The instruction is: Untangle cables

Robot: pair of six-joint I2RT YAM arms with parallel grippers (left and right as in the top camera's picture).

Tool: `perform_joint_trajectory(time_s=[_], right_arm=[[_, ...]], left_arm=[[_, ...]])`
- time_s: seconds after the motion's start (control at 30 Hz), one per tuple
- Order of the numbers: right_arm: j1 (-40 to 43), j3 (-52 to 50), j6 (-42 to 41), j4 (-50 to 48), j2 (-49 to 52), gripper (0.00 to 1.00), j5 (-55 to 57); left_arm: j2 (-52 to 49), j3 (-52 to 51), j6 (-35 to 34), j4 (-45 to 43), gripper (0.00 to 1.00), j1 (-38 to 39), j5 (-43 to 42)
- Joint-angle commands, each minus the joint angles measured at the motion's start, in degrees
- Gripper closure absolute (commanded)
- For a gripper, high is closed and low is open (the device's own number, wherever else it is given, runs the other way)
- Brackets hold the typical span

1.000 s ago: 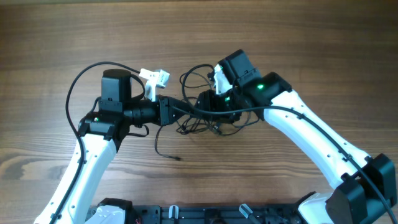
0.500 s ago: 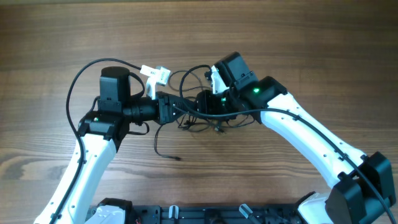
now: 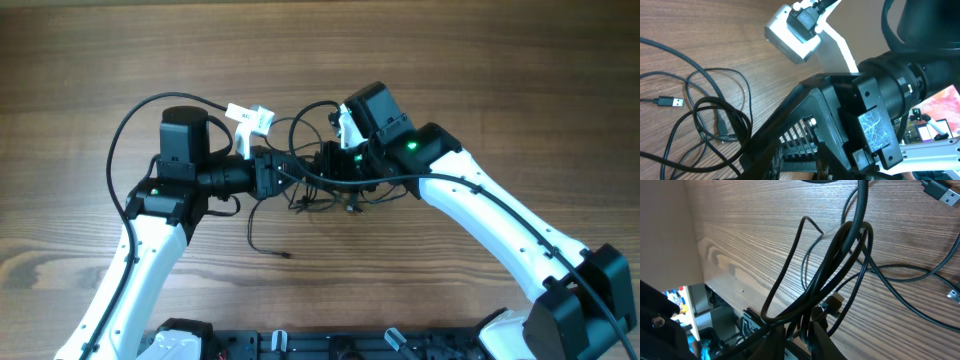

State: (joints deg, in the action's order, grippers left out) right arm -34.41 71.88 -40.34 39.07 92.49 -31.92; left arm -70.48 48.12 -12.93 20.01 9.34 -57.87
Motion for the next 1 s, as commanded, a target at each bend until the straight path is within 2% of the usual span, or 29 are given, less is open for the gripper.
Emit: perform_joint_trajectory(time_s=[0.0, 0.13, 0.2, 0.23, 0.3, 0.47, 0.53, 0.6, 0.83, 0.97], right_arm=[[-0.68, -0.28, -0.35, -1.01, 0.92, 0.82, -2.08], [-0.66, -0.28, -0.35, -2.32, 0.92, 0.82, -2.45], [-0.66, -0.28, -0.33, -3.26, 0.92, 0.88, -2.45], [-0.66, -0.28, -0.31, -3.74, 0.92, 0.95, -2.43], [-0.66, -0.28, 0.22, -3.96, 0.92, 0.95, -2.45], [0.74, -0.26, 5.88, -3.72, 0.9, 0.96, -2.43], [4.11, -0.26, 5.92, -3.61, 0.9, 0.96, -2.16], [6.97, -0.28, 5.92, -3.65, 0.9, 0.96, -2.29], [18.4, -0.26, 9.97, -4.7, 0.9, 0.96, -11.93], [23.74, -0.26, 12.44, -8.57, 0.9, 0.96, -25.44]], left_arm=[[0.63, 0.52, -2.78, -1.79, 0.77, -0.2, -1.9], [0.63, 0.52, -4.74, -3.04, 0.77, -0.2, -1.95], [0.63, 0.52, -5.6, -3.06, 0.77, -0.2, -1.92], [0.63, 0.52, -5.57, -3.04, 0.78, -0.2, -1.92], [0.61, 0.52, -5.53, -2.43, 0.77, -0.2, -0.48], [0.61, 0.52, -5.31, 7.52, 0.78, -0.2, 16.48], [0.61, 0.52, -5.35, 12.15, 0.82, -0.26, 24.59], [0.61, 0.52, -5.57, 14.1, 0.83, -0.26, 29.24], [0.61, 0.52, -5.33, 15.23, 0.83, -0.26, 33.16], [0.61, 0.52, -5.38, 17.59, 0.83, -0.26, 42.12]])
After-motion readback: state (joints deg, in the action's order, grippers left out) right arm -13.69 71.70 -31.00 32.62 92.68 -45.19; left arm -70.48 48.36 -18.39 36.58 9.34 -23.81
